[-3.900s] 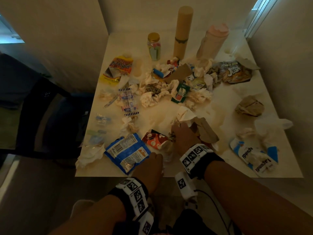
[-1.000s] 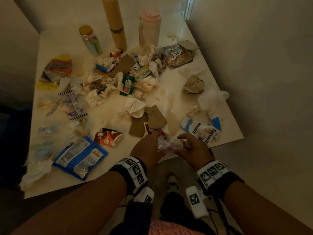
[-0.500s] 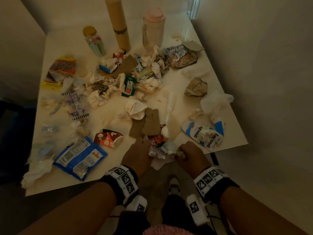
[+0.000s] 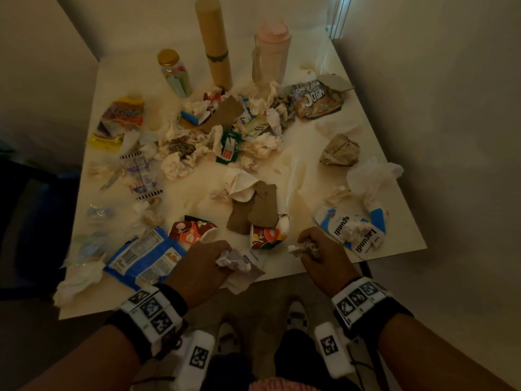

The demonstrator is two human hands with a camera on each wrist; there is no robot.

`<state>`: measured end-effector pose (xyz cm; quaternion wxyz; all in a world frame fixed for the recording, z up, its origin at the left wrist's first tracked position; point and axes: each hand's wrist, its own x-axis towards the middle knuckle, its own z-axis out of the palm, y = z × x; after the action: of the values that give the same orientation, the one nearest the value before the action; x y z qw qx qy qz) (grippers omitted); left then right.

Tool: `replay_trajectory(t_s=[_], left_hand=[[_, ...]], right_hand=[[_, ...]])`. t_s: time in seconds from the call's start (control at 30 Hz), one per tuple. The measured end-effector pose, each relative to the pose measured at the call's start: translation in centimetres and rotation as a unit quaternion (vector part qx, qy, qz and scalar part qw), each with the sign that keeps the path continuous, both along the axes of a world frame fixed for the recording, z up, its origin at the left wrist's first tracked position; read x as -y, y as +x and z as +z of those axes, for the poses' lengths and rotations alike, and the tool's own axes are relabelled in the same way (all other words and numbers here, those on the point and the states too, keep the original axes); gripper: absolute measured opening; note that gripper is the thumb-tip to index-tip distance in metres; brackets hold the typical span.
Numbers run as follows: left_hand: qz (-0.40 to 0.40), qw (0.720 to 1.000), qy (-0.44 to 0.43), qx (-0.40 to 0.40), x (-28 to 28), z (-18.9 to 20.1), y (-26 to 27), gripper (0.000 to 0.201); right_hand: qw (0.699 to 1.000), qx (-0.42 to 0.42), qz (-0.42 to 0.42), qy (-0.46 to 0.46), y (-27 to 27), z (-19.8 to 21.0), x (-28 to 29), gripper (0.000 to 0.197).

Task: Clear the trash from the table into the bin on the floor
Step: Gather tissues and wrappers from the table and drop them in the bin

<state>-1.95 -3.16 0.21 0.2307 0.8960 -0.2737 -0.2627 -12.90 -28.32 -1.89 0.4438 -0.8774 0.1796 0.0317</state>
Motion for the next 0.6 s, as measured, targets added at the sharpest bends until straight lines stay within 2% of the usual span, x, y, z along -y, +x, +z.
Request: replay_trajectory(t_s=[0.2,0.27,0.37,0.53,0.6], left_hand=[[0.066,0.998,-0.011,-0.019,-2.4,0.5,-0.7,0.006],[0.079,0.997,-0.021,-0.014,-2.6,0.3,-0.7,0.008],[0.083,0.996,-0.019,-0.012,-2.9,0.2,-0.9,0.012],[0.100,0.993,-0.057,-0.023,-4.6,0.3,-1.3,0.021],[0.115,0.990,-0.065,-0.054,-5.0,0.7,-1.2,0.022]], right_hand=[[0.997,0.043,0.034,-0.046,1.6,0.1,-1.2,0.016],[0.995,0.062,0.021,-0.070,2.6,0.2,-1.8,0.015],[0.995,0.071,-0.037,-0.066,4.2,0.4,-2.5,0.029],[0.992,-0.001,-0.110,-0.057,6.6,0.7,-2.6,0.043],[0.989,-0.086,-0.110,-0.051,7.5,0.9,-2.3,0.051]])
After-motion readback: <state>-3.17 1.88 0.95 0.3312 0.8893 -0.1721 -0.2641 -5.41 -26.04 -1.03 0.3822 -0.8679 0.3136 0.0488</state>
